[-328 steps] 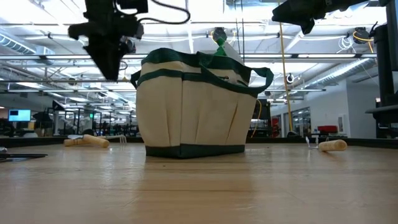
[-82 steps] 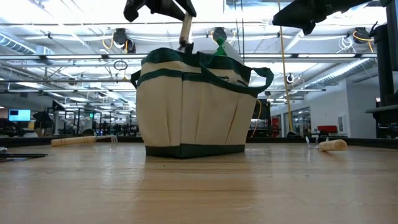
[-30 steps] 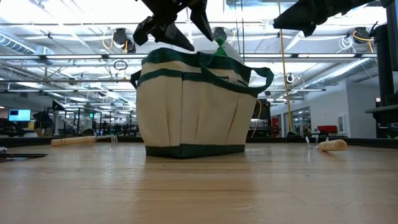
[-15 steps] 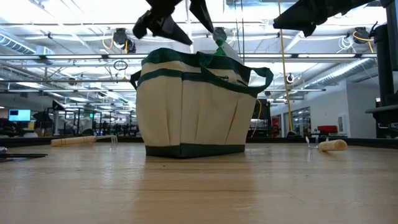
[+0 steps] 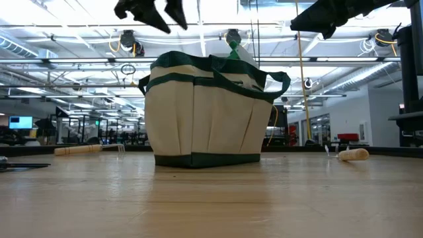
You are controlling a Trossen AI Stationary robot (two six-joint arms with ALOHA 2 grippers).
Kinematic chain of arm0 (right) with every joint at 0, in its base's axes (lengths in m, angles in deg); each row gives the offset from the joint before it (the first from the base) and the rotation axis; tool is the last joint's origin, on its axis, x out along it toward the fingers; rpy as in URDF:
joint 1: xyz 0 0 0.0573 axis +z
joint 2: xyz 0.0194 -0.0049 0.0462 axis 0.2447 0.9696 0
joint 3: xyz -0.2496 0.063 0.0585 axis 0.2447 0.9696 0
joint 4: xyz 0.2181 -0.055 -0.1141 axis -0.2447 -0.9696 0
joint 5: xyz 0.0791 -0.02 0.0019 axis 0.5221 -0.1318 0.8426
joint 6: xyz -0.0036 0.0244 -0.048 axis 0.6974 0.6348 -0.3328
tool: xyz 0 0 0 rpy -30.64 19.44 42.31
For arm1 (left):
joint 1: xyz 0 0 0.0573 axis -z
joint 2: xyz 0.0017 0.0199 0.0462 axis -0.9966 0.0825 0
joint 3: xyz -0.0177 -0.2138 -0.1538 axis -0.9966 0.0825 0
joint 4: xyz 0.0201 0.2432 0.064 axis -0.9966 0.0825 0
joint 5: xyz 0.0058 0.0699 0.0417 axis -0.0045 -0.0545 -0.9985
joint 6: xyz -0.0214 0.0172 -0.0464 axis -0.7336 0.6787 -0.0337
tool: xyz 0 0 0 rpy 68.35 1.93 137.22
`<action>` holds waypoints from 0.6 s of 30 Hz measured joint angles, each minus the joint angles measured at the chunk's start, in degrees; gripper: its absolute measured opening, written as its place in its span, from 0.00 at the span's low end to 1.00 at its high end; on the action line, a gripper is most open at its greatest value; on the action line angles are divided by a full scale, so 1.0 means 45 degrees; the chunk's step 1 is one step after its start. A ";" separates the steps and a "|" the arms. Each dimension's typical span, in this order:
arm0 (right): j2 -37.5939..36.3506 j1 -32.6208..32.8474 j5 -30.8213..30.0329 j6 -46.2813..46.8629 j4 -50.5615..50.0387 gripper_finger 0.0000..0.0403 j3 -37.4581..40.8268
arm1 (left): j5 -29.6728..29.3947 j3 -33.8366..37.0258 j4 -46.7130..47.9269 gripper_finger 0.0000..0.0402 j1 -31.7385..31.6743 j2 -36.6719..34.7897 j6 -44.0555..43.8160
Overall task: Pick & Place Garden tools in Gardening bag
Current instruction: Put the top hand rake into the gardening bag
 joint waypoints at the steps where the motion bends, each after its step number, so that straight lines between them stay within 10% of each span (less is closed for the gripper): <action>1: 0.0000 0.0000 0.0000 0.0000 0.0002 0.24 0.0000 | 0.0162 0.0000 0.0637 0.54 -0.0127 -0.0093 -0.0296; 18: 0.0000 -0.0004 0.0000 0.0000 0.0002 0.24 0.0000 | 0.3900 0.0005 0.8887 0.54 -0.2429 -0.0143 -0.6791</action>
